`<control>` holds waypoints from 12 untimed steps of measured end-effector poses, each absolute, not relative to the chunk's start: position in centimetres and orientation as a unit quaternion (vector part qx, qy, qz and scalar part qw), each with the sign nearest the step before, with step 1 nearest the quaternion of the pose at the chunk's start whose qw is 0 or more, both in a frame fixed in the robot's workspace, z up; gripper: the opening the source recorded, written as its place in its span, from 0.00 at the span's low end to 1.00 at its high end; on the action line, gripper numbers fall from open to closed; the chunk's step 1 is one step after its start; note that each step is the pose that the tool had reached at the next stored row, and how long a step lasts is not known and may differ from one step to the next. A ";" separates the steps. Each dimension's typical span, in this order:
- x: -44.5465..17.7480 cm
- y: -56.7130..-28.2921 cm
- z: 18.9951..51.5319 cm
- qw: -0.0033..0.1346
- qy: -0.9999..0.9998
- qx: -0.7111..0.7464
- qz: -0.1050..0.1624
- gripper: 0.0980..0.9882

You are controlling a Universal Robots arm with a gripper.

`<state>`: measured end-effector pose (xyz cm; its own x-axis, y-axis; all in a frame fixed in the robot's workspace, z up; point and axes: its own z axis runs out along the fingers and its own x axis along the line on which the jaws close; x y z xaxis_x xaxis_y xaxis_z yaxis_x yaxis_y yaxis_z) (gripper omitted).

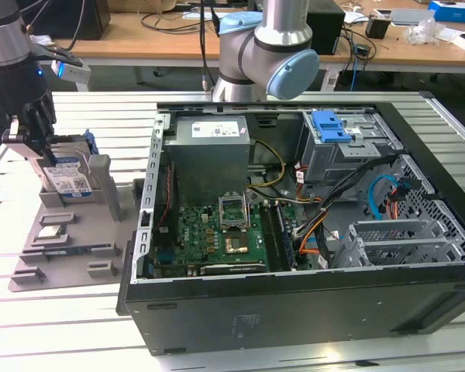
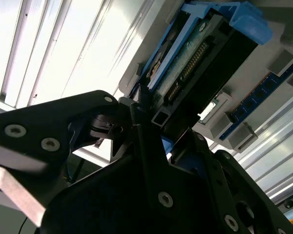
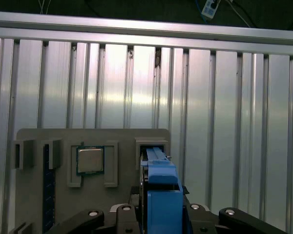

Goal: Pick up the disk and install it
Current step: 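Pick up the disk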

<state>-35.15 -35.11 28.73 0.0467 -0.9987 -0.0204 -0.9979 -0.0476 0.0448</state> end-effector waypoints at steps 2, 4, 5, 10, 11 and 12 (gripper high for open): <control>-35.1 -35.1 28.7 0.009 -0.690 0.723 -0.023 0.30; -35.1 -35.1 28.7 0.009 -0.690 0.723 -0.023 0.30; -35.1 -35.1 28.7 0.009 -0.690 0.723 -0.023 0.30; -35.1 -35.1 28.7 0.009 -0.690 0.723 -0.023 0.30; -35.1 -35.1 28.7 0.009 -0.690 0.723 -0.023 0.30; -35.1 -35.1 28.9 0.009 -0.690 0.723 -0.023 0.30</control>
